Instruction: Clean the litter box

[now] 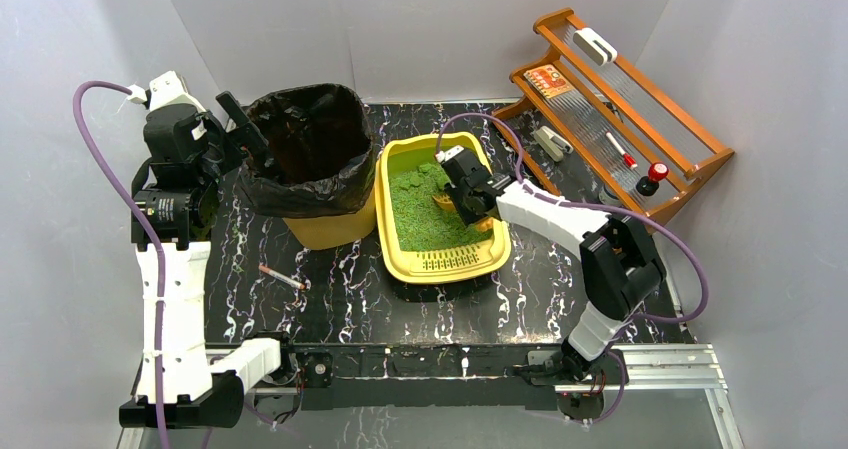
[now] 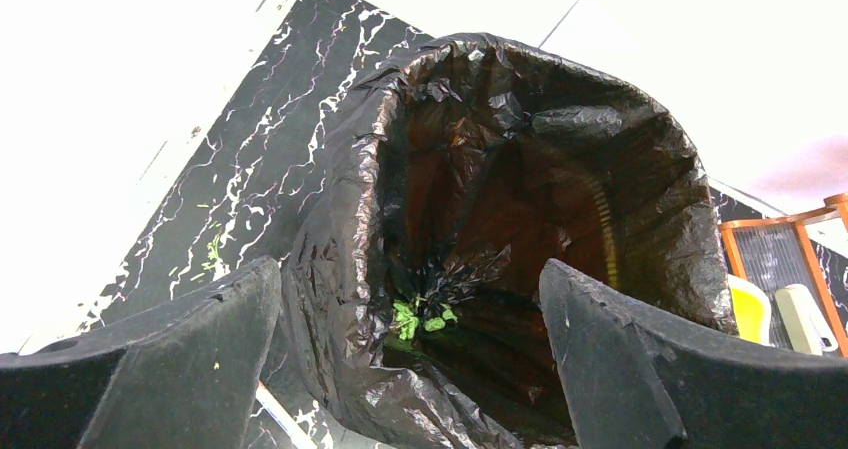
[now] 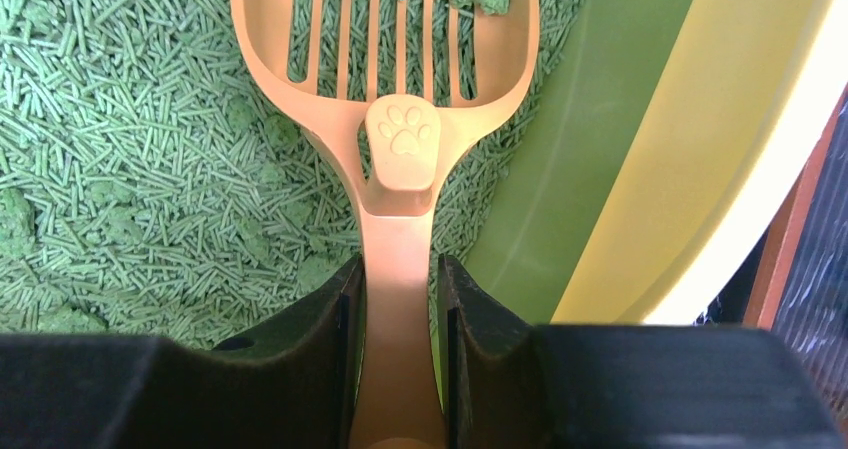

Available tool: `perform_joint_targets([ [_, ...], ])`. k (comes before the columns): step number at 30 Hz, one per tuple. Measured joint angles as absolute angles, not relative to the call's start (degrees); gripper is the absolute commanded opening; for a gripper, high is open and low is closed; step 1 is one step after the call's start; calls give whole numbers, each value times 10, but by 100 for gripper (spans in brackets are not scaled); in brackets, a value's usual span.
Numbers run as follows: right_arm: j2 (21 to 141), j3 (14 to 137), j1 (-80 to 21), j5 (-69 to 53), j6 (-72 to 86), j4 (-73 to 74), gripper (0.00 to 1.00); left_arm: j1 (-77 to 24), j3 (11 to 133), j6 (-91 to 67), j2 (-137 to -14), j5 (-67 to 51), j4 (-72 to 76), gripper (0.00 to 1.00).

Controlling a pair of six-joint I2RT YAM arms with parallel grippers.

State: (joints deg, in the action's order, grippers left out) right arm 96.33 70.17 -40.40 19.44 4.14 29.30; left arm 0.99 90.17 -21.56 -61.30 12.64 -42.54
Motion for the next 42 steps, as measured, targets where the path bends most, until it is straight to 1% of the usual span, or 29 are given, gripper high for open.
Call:
perform_joint_targets([
  [11,931,646,-407,196,4,208,0,10,902,-216,-613,126,-425,98],
  [17,899,622,-407,196,-10,192,0,10,902,-217,-613,126,-425,98],
  [23,829,578,-407,186,-19,190,0,10,901,-226,-612,124,-425,98],
  [29,740,505,-409,157,-41,153,0,10,901,-245,-611,109,-426,98],
  [32,711,487,-408,145,-54,144,0,10,901,-258,-611,95,-428,98],
  [37,668,457,-408,124,-79,114,0,10,901,-282,-612,70,-439,98],
  [42,602,398,-408,92,-110,63,0,10,895,-305,-616,57,-445,98],
])
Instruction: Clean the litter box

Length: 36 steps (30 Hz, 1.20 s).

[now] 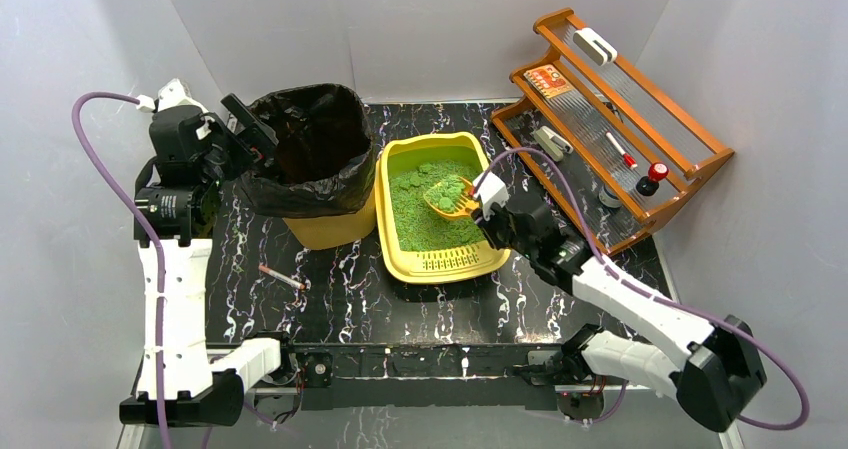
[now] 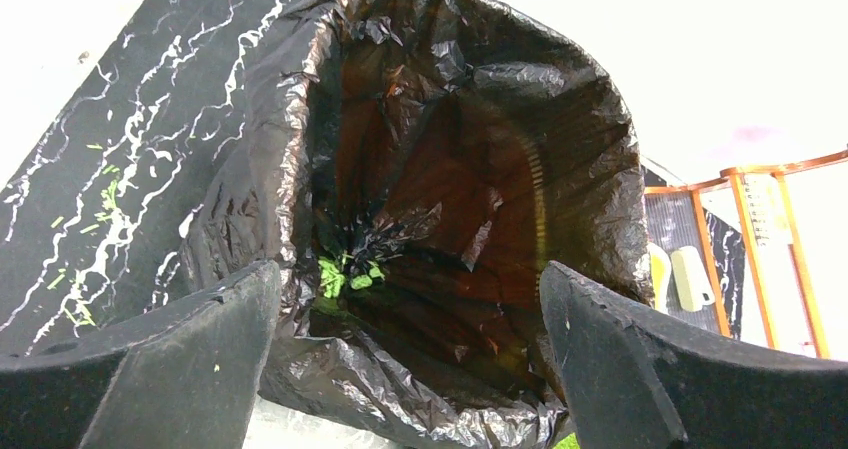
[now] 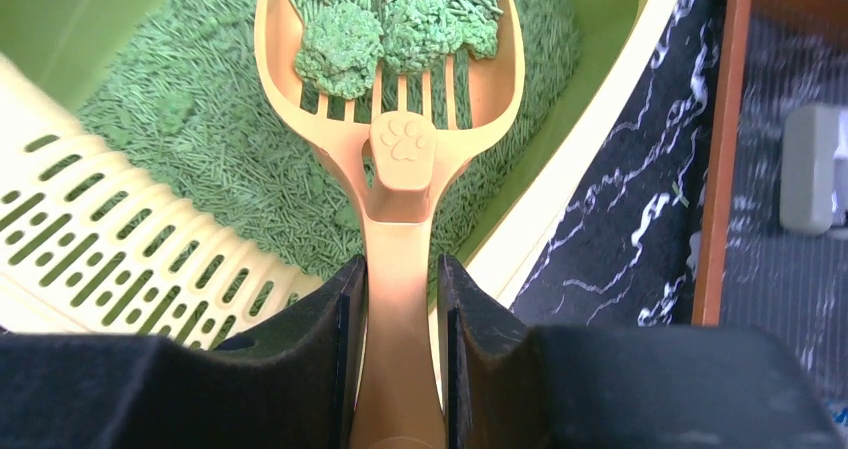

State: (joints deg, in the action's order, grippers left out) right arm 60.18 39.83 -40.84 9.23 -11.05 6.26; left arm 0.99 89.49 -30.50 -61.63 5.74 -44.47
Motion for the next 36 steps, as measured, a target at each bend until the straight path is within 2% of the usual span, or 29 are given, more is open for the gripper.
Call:
perform_joint_targets([
  [7,500,325,-408,51,-155,-29,0,0,893,-343,-623,37,-452,98],
  [18,423,289,-407,38,-163,-123,0,-13,880,-387,-632,-21,-460,98],
  [36,383,272,-407,8,-215,-207,0,-20,879,-410,-629,-37,-472,98],
])
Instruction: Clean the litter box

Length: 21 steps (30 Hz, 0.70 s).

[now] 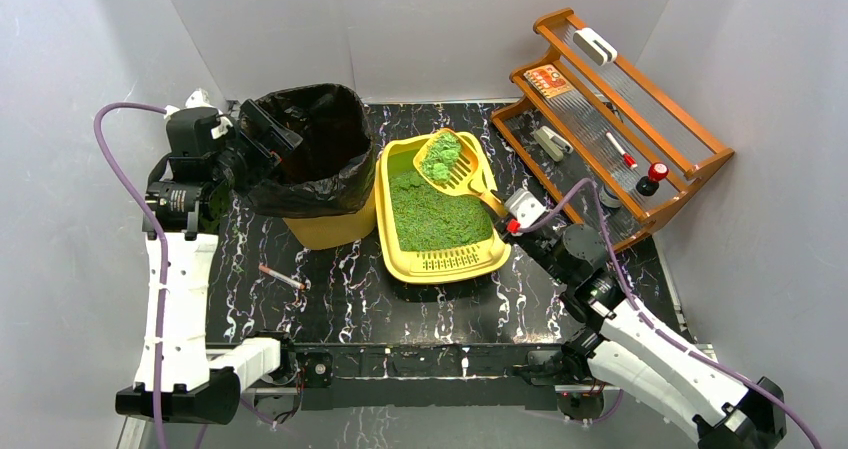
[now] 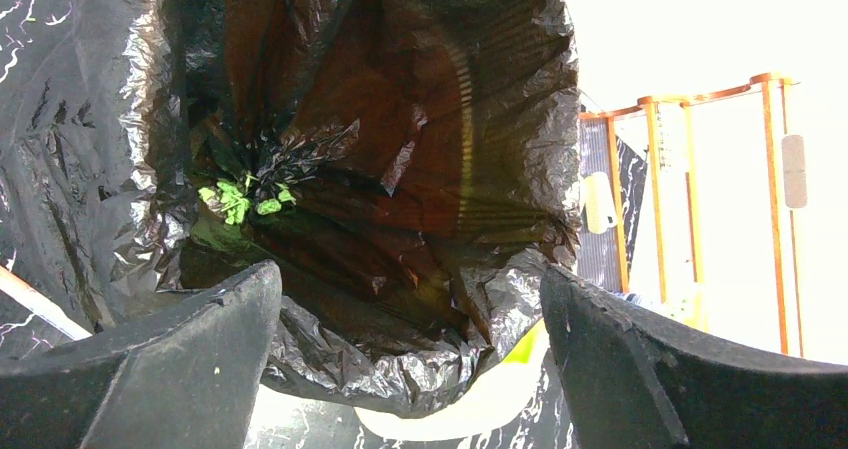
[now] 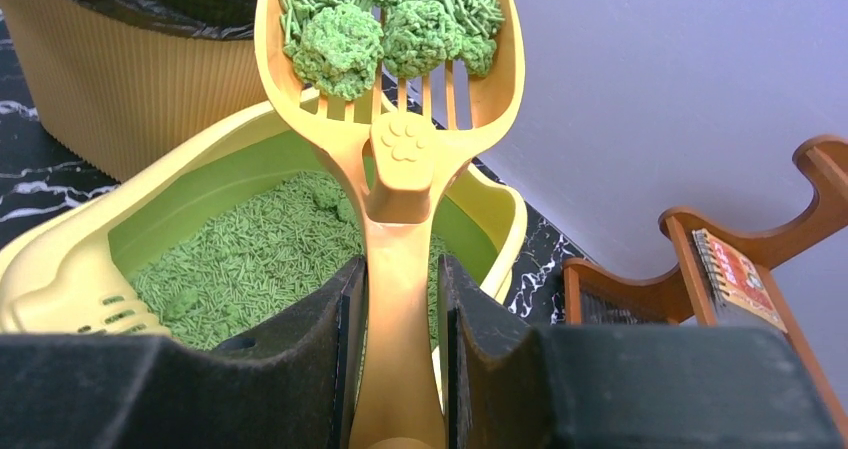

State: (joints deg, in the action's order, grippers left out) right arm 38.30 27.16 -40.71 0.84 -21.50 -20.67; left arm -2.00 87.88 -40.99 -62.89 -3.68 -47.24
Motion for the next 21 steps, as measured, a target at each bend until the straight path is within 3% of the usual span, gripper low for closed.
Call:
perform_joint_targets([
  [21,410,257,-407,-9,-372,-236,0,-22,879,-414,-622,-39,-477,98],
])
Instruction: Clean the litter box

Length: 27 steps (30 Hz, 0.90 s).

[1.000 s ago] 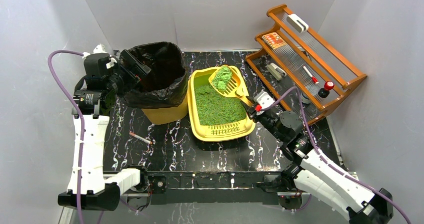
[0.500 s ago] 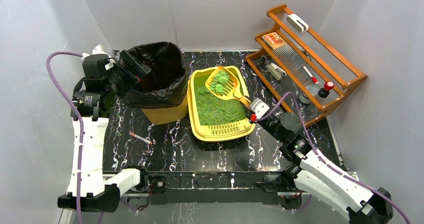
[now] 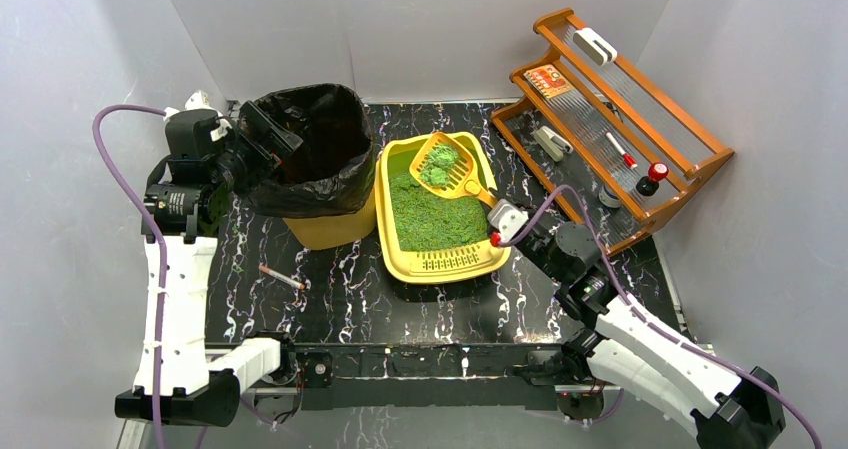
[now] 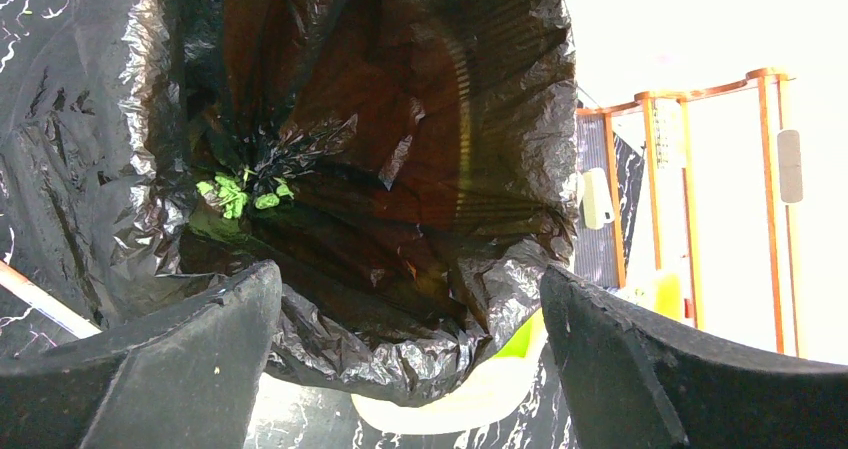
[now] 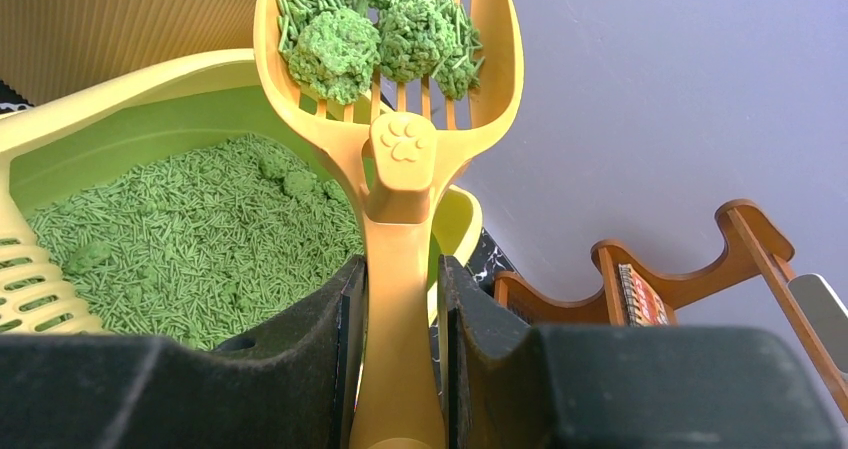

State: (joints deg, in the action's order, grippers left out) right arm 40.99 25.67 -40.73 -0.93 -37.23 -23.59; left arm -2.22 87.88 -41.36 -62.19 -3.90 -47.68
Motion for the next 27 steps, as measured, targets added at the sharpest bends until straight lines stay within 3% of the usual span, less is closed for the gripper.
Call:
perform_joint_targets([
  [17,409,302,-406,58,-43,-141,0,-32,882,-411,-620,-34,-484,98],
  [27,441,322,-406,76,66,-46,0,-34,882,-411,-620,-34,-485,98],
])
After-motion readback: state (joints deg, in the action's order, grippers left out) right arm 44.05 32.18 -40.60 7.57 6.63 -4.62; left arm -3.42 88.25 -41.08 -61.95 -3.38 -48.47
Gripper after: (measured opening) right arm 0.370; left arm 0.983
